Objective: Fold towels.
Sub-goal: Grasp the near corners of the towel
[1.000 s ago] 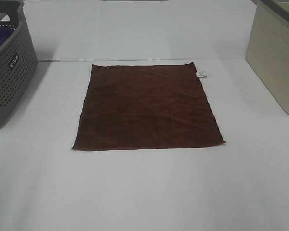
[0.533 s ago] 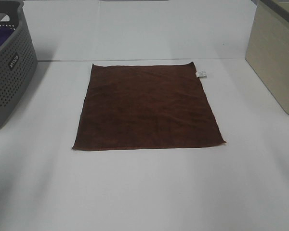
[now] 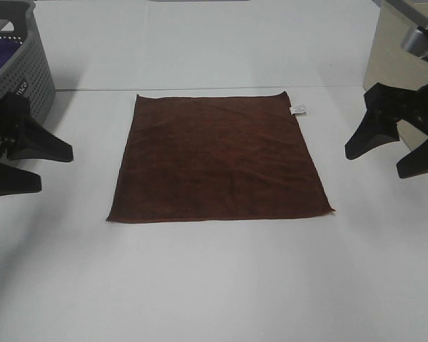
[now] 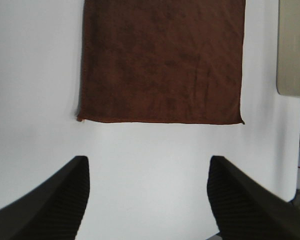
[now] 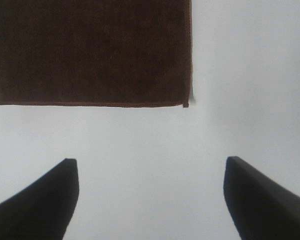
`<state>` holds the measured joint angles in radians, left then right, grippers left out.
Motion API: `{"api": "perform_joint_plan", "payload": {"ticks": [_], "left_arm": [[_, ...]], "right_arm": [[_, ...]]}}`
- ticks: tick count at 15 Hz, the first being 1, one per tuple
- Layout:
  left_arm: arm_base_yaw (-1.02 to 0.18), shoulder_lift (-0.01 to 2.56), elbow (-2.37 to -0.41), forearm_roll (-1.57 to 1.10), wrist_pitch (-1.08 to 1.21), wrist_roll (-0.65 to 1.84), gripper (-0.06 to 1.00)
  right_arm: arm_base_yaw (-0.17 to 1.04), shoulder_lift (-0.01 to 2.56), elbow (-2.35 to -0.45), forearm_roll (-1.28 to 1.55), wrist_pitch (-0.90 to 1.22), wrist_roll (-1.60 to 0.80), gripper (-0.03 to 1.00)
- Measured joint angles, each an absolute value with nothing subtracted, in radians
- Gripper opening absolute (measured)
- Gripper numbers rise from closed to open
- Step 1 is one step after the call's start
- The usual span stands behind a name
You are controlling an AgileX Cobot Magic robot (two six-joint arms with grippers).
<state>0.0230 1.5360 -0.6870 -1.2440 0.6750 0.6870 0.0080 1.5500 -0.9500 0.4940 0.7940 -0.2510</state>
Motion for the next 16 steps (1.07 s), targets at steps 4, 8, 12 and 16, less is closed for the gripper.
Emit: {"api": "perform_joint_plan", "payload": {"ticks": [4, 8, 12, 16], "left_arm": [[0.023, 1.788, -0.802, -1.303, 0.736, 0.774, 0.64], [0.023, 1.961, -0.912, -1.304, 0.745, 0.781, 0.69], [0.023, 2.113, -1.015, -1.304, 0.779, 0.781, 0.7], [-0.02, 2.16, -1.092, -1.319, 0.786, 0.781, 0.7]], "right_arm": [[-0.037, 1.756, -1.04, 0.639, 0.814, -0.397, 0.76], [-0.137, 1.911, -1.101, 0.788, 0.858, -0.573, 0.76], [-0.14, 2.065, -1.19, 0.779, 0.867, -0.594, 0.76], [-0.116, 2.133, -1.227, 0.792, 0.868, -0.598, 0.75]]}}
